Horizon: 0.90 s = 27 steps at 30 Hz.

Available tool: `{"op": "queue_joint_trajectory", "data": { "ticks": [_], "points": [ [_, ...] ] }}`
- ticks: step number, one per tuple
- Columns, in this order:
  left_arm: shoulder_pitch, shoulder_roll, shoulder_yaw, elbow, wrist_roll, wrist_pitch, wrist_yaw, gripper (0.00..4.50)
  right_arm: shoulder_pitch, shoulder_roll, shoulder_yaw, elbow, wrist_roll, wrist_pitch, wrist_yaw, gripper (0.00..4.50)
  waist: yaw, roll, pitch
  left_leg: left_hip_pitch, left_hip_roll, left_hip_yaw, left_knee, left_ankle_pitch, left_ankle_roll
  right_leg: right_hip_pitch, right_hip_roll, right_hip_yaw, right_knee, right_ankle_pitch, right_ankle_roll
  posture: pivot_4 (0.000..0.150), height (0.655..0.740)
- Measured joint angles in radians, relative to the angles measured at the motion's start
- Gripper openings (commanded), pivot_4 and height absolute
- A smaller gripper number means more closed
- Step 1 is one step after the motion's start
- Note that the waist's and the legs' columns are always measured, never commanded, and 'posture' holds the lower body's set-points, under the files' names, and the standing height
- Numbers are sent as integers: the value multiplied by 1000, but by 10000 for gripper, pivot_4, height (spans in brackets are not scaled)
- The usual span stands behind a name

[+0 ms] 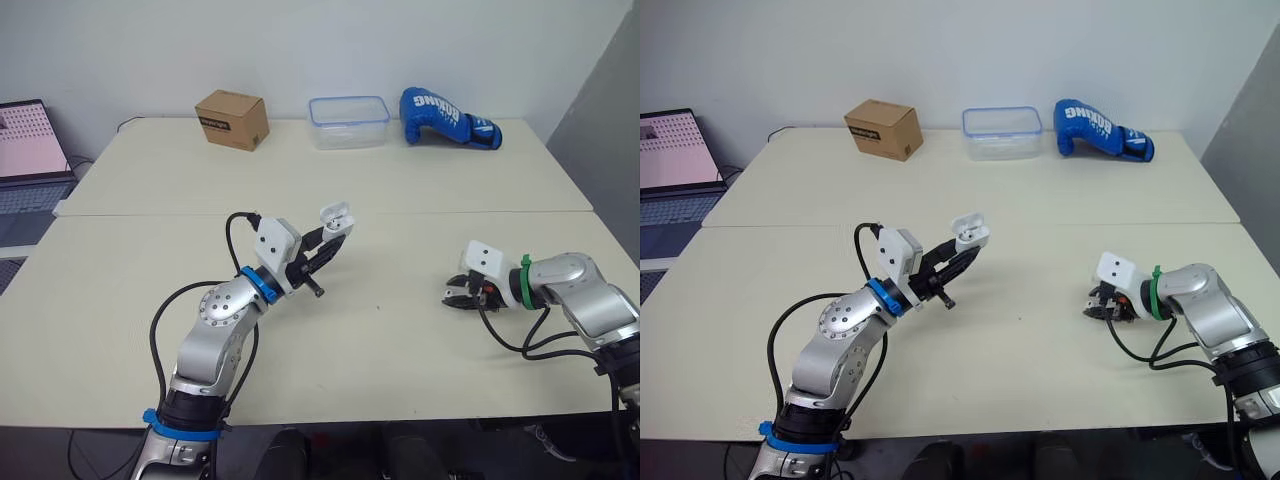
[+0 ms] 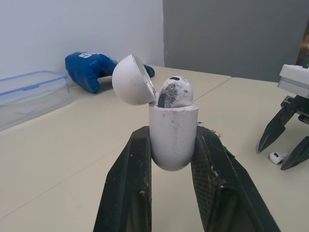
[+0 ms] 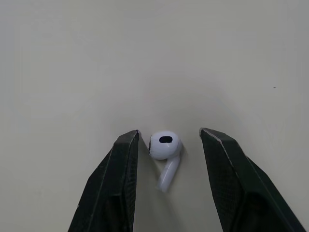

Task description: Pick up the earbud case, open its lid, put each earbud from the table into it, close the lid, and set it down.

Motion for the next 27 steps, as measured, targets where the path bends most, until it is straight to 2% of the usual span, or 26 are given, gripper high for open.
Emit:
{"op": "queue_joint_trajectory", "data": {
  "ticks": [2, 5, 6, 10, 13, 18, 22, 27],
  "points": [
    [0, 0, 0, 0, 0, 0, 2, 7391, 0, 0, -2, 0, -10, 4, 7, 14559, 1, 0, 0, 1, 0, 0, 0, 0, 0, 1, 0, 0, 0, 0, 0, 1500, 7400],
    [0, 0, 0, 0, 0, 1, 3, 7391, 0, 0, -5, 3, -14, 13, 11, 4682, 1, 0, 0, 2, 0, 0, 0, 0, 0, 2, 0, 0, 0, 0, 0, 1500, 7400],
    [0, 0, 0, 0, -1, 1, 3, 7391, -1, 0, -6, 5, -19, 16, 11, 3796, 1, 0, 0, 2, 0, 0, 0, 0, 0, 2, 0, 0, 0, 0, 0, 1500, 7400],
    [-1, -1, 0, 0, -1, 2, 5, 7391, -9, -7, -9, 20, -30, 19, 18, 3811, 1, 0, 0, 2, -1, 0, 0, 0, 0, 2, -1, 0, 0, 0, 0, 1500, 7400],
    [-1, -11, -2, 1, 0, 1, 7, 7391, -3, -94, 3, 30, -65, -30, 90, 3811, 10, 0, 0, 2, -3, 0, 0, 0, 0, 2, -3, -1, 0, 0, 1, 1500, 7400],
    [8, -23, -2, 1, 1, 0, 20, 7391, 62, -289, 22, 98, -170, -224, 215, 3811, 14, 0, 0, 2, -3, 1, 0, 0, 0, 2, -4, -1, -1, -1, 1, 1500, 7400],
    [23, -37, -3, -1, 3, -1, 42, 7391, 93, -339, 23, 190, -228, -415, 227, 3811, 12, 0, 0, 7, -2, 1, 0, 0, 0, 7, -4, -1, -1, -4, 5, 1500, 7400],
    [34, -54, -4, -11, 5, 0, 72, 7391, 74, -333, 19, 310, -281, -502, 207, 21663, 19, -2, -1, 12, -4, 0, 0, 0, 0, 15, -5, -1, -4, -4, 7, 1500, 7400]
  ]
}}
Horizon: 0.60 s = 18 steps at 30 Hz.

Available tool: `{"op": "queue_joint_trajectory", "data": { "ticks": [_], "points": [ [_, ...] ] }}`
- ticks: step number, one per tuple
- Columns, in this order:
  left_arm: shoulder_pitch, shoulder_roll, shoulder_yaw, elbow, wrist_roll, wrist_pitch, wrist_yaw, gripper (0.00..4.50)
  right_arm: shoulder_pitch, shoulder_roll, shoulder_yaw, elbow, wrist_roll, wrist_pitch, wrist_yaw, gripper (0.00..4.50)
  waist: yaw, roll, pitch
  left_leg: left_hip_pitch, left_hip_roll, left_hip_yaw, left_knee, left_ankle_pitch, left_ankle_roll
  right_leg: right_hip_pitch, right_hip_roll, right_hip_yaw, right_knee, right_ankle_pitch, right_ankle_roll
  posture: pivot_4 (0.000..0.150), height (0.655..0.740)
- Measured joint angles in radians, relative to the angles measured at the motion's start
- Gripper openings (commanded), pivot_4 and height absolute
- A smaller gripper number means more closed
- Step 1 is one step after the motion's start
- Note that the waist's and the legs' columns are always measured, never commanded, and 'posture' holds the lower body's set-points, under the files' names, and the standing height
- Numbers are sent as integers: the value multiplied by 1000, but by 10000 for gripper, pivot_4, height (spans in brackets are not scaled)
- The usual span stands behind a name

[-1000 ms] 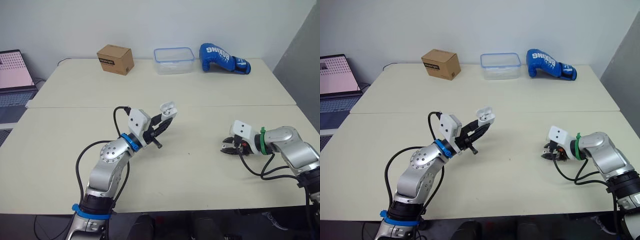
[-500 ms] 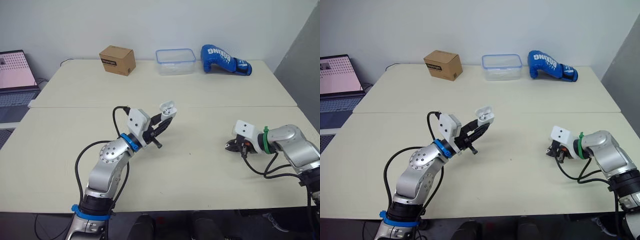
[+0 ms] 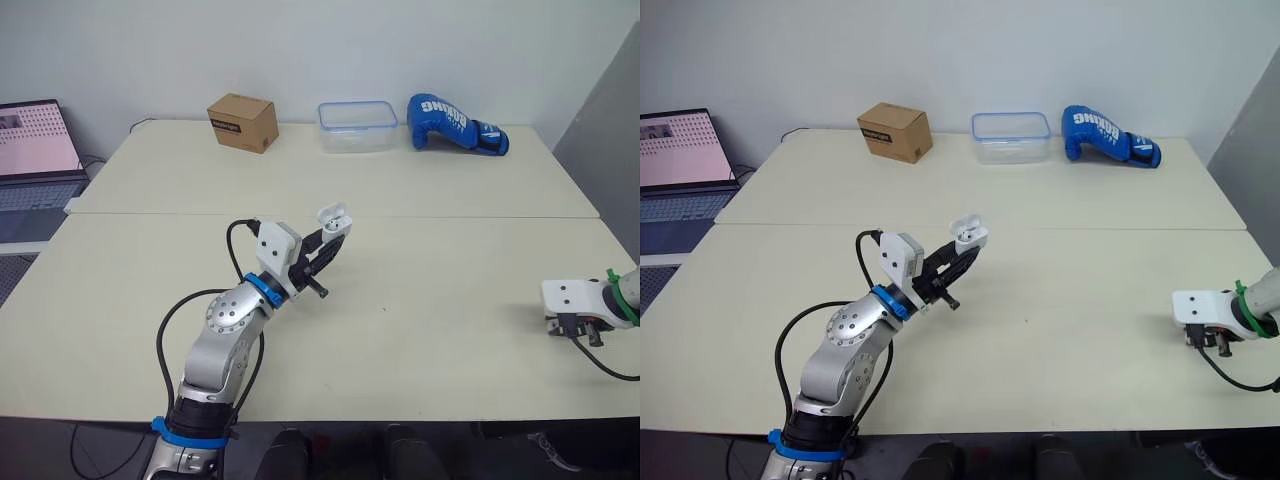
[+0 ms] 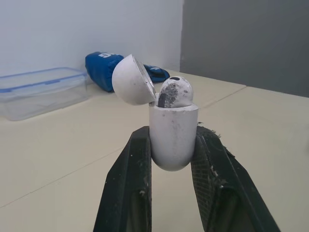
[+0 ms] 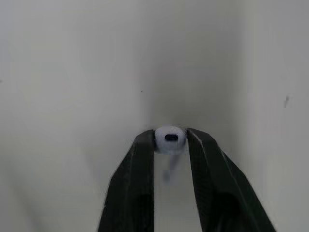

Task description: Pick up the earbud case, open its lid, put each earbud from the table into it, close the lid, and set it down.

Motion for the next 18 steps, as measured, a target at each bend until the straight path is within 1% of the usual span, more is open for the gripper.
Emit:
{"op": "queue_joint_trajectory", "data": {
  "ticks": [1, 5, 11, 18],
  "points": [
    [2, 0, 0, -4, 0, 0, 2, 7391, 0, 0, -2, 12, -6, -4, 1, 24549, 2, 0, 0, 0, 0, 0, 0, 0, 0, 0, 0, 0, 0, 0, 0, 1500, 7400],
    [20, 1, 0, -23, 0, 2, 8, 7391, -8, 0, -8, 32, -26, -13, 25, 24549, 11, 0, 0, 0, -1, -1, 0, 0, 0, 0, -2, -2, 0, -1, 1, 1500, 7400],
    [19, 0, 0, -26, 0, 13, 20, 7391, -36, 26, -9, 58, -62, -23, 50, 24549, 11, -1, -1, 2, -1, -1, 0, 0, 0, 3, -2, -2, 0, -1, 2, 1500, 7400],
    [19, -1, 0, -26, 0, 14, 22, 7391, -35, 49, -30, 15, -82, 58, 90, 24549, 10, -2, -1, 5, -1, -2, -1, -1, -1, 5, -2, -2, 0, -2, 1, 1500, 7400]
  ]
}}
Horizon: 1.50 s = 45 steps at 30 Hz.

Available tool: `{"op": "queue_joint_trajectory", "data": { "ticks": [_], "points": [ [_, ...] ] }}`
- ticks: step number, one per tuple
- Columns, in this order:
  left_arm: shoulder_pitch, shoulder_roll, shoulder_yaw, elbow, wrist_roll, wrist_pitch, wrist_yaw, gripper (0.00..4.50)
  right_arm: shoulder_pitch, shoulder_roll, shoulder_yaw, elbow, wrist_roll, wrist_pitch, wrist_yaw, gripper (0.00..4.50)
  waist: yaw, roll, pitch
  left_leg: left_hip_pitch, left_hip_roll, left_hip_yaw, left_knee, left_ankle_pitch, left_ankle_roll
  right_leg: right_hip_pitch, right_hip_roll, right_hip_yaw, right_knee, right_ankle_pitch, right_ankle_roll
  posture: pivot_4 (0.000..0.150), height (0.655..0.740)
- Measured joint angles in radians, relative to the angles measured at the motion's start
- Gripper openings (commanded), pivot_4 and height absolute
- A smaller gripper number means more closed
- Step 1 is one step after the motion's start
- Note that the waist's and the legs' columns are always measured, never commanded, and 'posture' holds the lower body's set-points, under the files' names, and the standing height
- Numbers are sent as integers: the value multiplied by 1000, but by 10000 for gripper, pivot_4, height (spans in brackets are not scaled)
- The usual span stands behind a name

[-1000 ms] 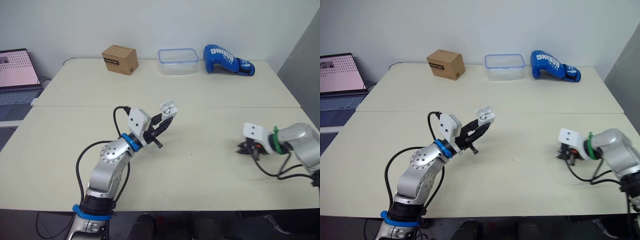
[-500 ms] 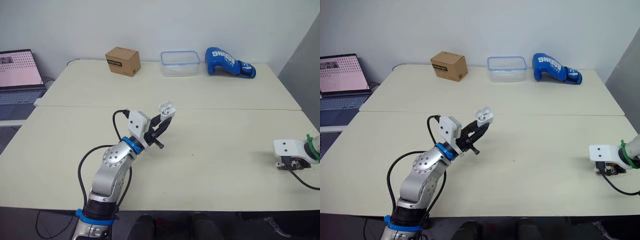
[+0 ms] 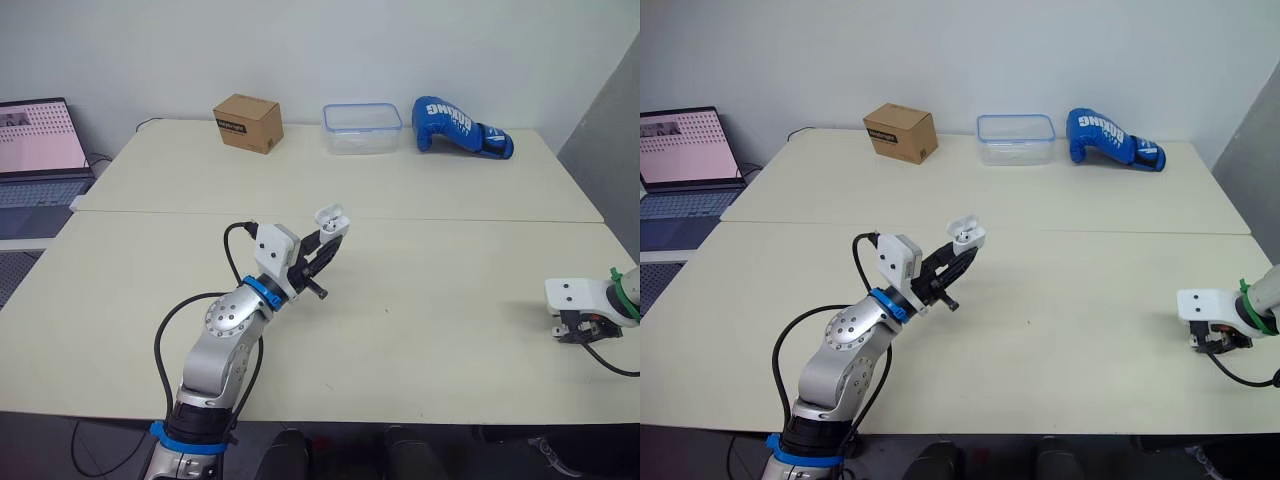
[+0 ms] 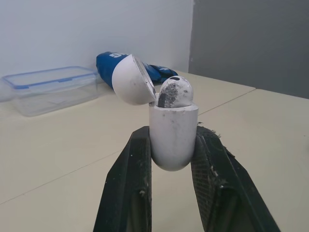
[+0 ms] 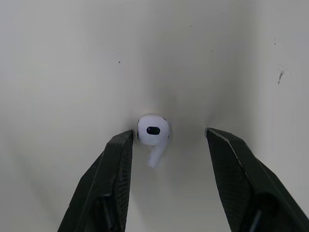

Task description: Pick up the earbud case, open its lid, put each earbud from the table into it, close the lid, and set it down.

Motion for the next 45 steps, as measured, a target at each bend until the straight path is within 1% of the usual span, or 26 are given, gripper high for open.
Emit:
{"op": "queue_joint_trajectory", "data": {
  "ticks": [7, 10, 12, 14, 15, 22, 24, 25, 26, 28, 29, 31, 33, 35, 38, 41, 45],
  "points": [
    [0, -8, -6, 0, 3, 0, 7, 7391, -8, 13, -6, -3, -11, 24, 17, 24549, -2, 0, 0, 1, 0, 0, 0, 0, 0, 0, 0, 0, 0, 0, 0, 1500, 7400],
    [0, -8, -6, 0, 3, 0, 9, 7391, -7, 21, -17, -4, -10, 57, 32, 18207, -3, 0, 0, 1, 0, 0, 0, 0, 0, 0, 1, 0, 0, 0, 0, 1500, 7400],
    [0, -8, -6, 0, 3, 0, 10, 7391, -6, 28, -18, -7, -9, 69, 46, 11665, -4, -1, -1, 1, 1, 0, 0, 0, 0, 1, 1, 0, 0, 0, 0, 1500, 7400],
    [0, -8, -6, 0, 3, 0, 10, 7391, -5, 33, -21, -10, -7, 67, 53, 4171, -6, -2, -1, 2, 1, 0, 0, 0, 0, 1, 1, 0, 0, 0, 0, 1500, 7400],
    [0, -8, -6, 0, 3, 0, 10, 7391, -3, 36, -23, -14, -7, 67, 52, 3510, -8, -3, -2, 2, 1, 1, 0, 0, 0, 1, 1, 0, 0, 0, 0, 1500, 7400],
    [0, -9, -6, 7, 5, -8, 8, 7391, 1, 44, -38, -14, -4, 22, 53, 3518, -13, -3, -2, 4, 1, 2, 0, 0, 0, 2, 1, 1, 1, -1, -1, 1500, 7400],
    [0, -6, -6, 7, 6, -14, 2, 7391, 1, 70, -59, -31, 33, 32, 73, 3518, -21, -3, -2, 4, 2, 1, -1, 0, 0, 2, 2, 1, 1, -1, -1, 1500, 7400],
    [0, -4, -6, 7, 6, -17, -2, 7391, -1, 98, -71, -52, 62, 46, 86, 3518, -27, -3, -1, 4, 2, 1, -1, 0, 0, 2, 2, 1, 2, -1, -1, 1500, 7400],
    [0, -3, -6, 9, 6, -19, -6, 7391, -9, 149, -87, -86, 122, 87, 99, 3518, -35, -3, -1, 5, 3, 2, -1, 0, 0, 2, 3, 2, 2, -1, -1, 1500, 7400],
    [-3, -2, -8, 16, 5, -21, -15, 7391, -42, 272, -115, -169, 231, 215, 90, 3518, -48, -2, 0, 7, 4, 2, -2, 0, 0, 1, 5, 4, 4, -1, -1, 1500, 7400],
    [-6, -1, -9, 22, 5, -23, -26, 7391, -82, 355, -146, -224, 306, 346, 50, 3518, -53, 1, 2, 7, 4, 2, -2, 0, 0, 1, 5, 4, 5, -1, -1, 1500, 7400],
    [-17, 1, -15, 43, 3, -23, -42, 7391, -161, 447, -207, -324, 417, 534, -29, 3518, -49, 8, 6, 5, 3, 0, -1, 0, 0, 0, 5, 4, 5, -1, -1, 1500, 7400],
    [-25, 11, -14, 51, -4, -19, -62, 7391, -229, 554, -314, -423, 514, 677, -163, 3518, -35, 8, 6, 1, 3, -3, -1, 0, 0, -1, 5, 0, 4, 0, -3, 1500, 7400],
    [-45, 12, -15, 55, -17, -11, -81, 7391, -267, 673, -385, -524, 590, 760, -298, 3518, -26, 8, 5, -6, 3, -5, -1, 0, -1, -7, 5, -2, 4, 2, -6, 1500, 7400],
    [-87, 15, -14, 66, -30, 4, -109, 7391, -261, 818, -397, -617, 645, 815, -461, 3518, -12, 7, 5, -17, 0, -4, 0, 0, -1, -18, 1, -2, 6, 3, -6, 1500, 7400],
    [-138, 13, 0, 94, -67, 33, -123, 7391, -235, 920, -401, -670, 670, 818, -598, 3518, -9, 7, 5, -21, -1, -3, 1, 0, -1, -22, 0, -1, 6, 4, -5, 1500, 7400],
    [-183, 15, 7, 102, -95, 50, -142, 7391, -222, 943, -400, -723, 683, 811, -688, 3518, -9, 7, 5, -21, -1, -2, 1, 0, -1, -23, 0, -2, 6, 4, -5, 1500, 7400]
  ]
}}
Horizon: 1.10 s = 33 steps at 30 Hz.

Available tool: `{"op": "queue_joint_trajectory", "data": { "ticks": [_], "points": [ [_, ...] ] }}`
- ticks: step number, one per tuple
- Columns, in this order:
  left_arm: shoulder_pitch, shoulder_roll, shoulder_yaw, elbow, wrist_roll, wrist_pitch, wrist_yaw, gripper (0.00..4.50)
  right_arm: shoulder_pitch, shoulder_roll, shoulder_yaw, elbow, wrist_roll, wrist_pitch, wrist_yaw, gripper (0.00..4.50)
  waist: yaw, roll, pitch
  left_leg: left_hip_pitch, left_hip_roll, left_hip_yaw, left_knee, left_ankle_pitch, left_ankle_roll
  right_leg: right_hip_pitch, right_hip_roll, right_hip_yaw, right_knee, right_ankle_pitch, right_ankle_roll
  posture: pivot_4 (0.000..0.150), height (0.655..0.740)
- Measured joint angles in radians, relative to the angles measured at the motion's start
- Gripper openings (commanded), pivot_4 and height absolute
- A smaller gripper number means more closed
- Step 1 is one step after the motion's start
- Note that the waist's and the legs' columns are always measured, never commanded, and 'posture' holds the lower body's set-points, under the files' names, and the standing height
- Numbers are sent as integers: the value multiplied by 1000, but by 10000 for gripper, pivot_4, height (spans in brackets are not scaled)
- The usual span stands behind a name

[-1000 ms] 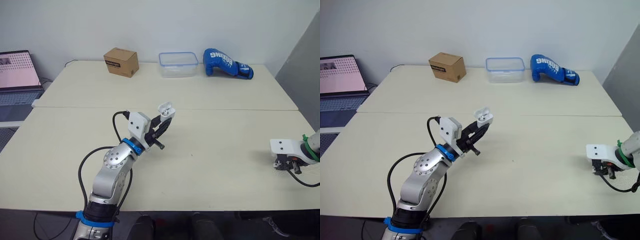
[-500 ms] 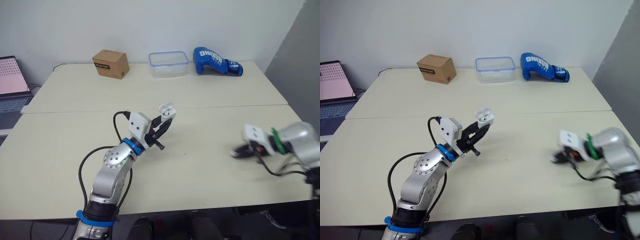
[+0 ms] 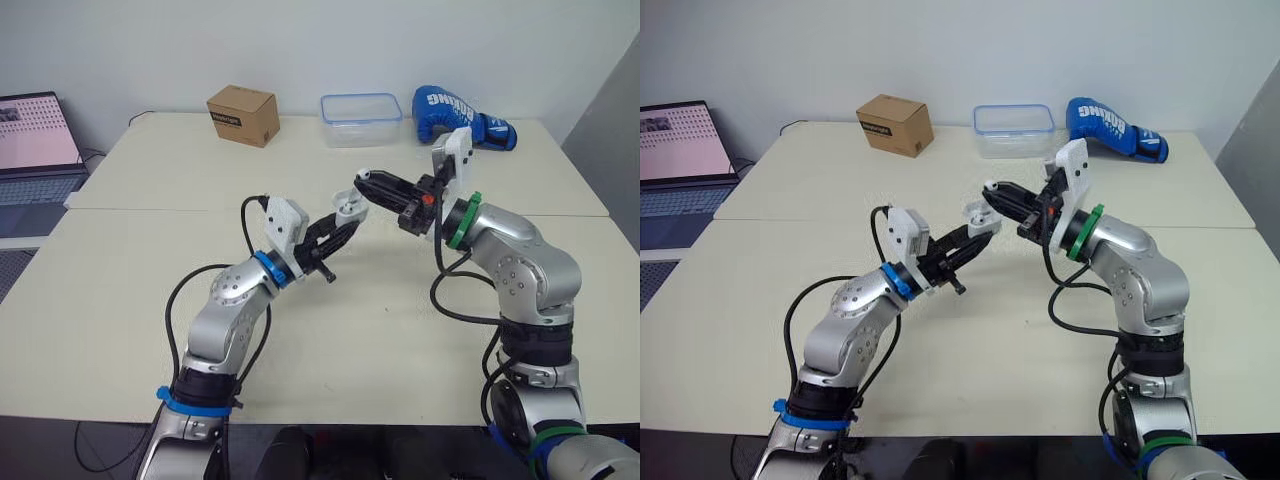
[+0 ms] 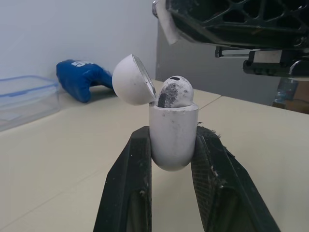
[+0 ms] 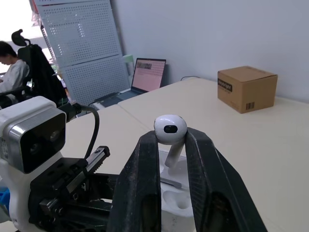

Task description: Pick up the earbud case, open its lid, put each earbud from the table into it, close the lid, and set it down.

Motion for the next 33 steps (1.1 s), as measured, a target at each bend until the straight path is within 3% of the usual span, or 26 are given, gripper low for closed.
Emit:
{"op": "queue_joint_trajectory", "data": {
  "ticks": [15, 33],
  "points": [
    [-28, -5, -2, 21, -16, 14, -31, 7391, 102, -64, 30, -49, 34, -27, -73, 3518, -21, 0, 0, 1, 2, 0, 0, 0, 1, 0, 3, 1, 1, 0, 0, 1500, 7400],
    [-7, -9, -8, -12, -32, 24, -34, 7391, 121, -87, 58, -51, 77, -46, -79, 3518, -20, 0, 0, 1, 2, 0, 0, 0, 1, 1, 4, 1, 1, 0, 0, 1500, 7400]
  ]
}}
